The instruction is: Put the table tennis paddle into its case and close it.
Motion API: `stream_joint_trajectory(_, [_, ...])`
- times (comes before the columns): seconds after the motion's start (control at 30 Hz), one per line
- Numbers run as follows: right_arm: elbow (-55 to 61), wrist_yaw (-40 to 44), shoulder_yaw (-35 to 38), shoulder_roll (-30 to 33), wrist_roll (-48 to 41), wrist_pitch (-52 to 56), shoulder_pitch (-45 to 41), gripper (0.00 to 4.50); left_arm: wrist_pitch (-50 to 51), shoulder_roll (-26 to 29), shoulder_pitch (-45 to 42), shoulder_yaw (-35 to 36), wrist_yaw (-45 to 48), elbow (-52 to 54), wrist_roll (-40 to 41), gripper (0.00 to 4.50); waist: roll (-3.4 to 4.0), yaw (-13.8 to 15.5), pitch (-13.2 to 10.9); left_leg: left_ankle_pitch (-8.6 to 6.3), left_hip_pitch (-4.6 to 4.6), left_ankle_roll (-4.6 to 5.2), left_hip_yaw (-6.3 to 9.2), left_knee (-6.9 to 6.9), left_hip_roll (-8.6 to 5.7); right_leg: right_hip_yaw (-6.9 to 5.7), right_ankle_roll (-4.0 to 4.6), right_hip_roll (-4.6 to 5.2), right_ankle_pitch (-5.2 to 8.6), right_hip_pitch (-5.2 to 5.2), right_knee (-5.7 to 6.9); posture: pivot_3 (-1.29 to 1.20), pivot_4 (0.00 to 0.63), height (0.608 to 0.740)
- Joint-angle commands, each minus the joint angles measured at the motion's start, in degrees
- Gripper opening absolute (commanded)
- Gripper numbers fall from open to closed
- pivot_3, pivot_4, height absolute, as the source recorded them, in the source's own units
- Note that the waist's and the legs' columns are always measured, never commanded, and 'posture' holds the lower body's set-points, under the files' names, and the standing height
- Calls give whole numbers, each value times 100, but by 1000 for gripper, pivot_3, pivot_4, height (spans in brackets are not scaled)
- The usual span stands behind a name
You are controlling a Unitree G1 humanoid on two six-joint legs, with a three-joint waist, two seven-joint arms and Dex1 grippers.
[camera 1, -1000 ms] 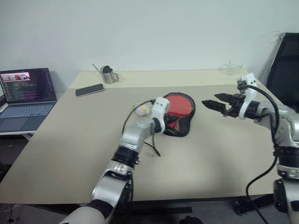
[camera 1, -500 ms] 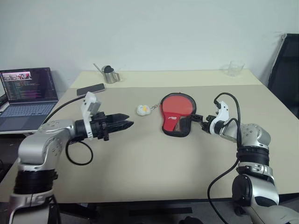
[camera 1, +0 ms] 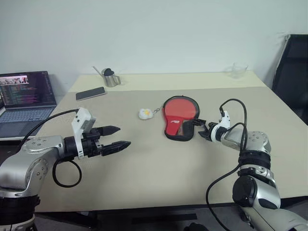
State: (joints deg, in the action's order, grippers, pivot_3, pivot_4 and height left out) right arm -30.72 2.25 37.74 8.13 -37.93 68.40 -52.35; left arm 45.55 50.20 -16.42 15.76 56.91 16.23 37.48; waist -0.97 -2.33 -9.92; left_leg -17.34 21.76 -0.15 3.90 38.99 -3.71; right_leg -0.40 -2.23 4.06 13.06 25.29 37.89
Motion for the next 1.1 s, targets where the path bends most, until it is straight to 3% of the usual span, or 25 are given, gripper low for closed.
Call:
stream_joint_trajectory(0.03, [190,-20,-118,-148,-164,97,72,4500,-84,133,21,254,-30,290,132,4465,0,-5,0,0,0,0,0,0,1,0,0,-1,0,0,1,0,150,740])
stream_joint_trajectory(0.77, [257,-619,-85,-1024,-509,-400,151,4500,-136,-9,-361,-56,-575,230,45,4465,1,-102,2,-2,-21,4,-13,-3,14,9,11,-15,-7,-4,10,0,150,740])
stream_joint_trajectory(0.87, [259,-690,-87,-1026,-515,-519,164,3920,-164,-1,-381,-88,-583,214,23,4500,1,-101,2,-7,-33,11,-16,-5,19,13,14,-21,-8,-14,9,0,150,740])
stream_joint_trajectory(1.1, [266,-790,-207,-1016,-473,-624,277,1454,-256,11,-402,-189,-601,172,-31,4500,2,-99,2,-6,-30,10,-18,-7,22,16,17,-25,-10,-10,7,0,150,740])
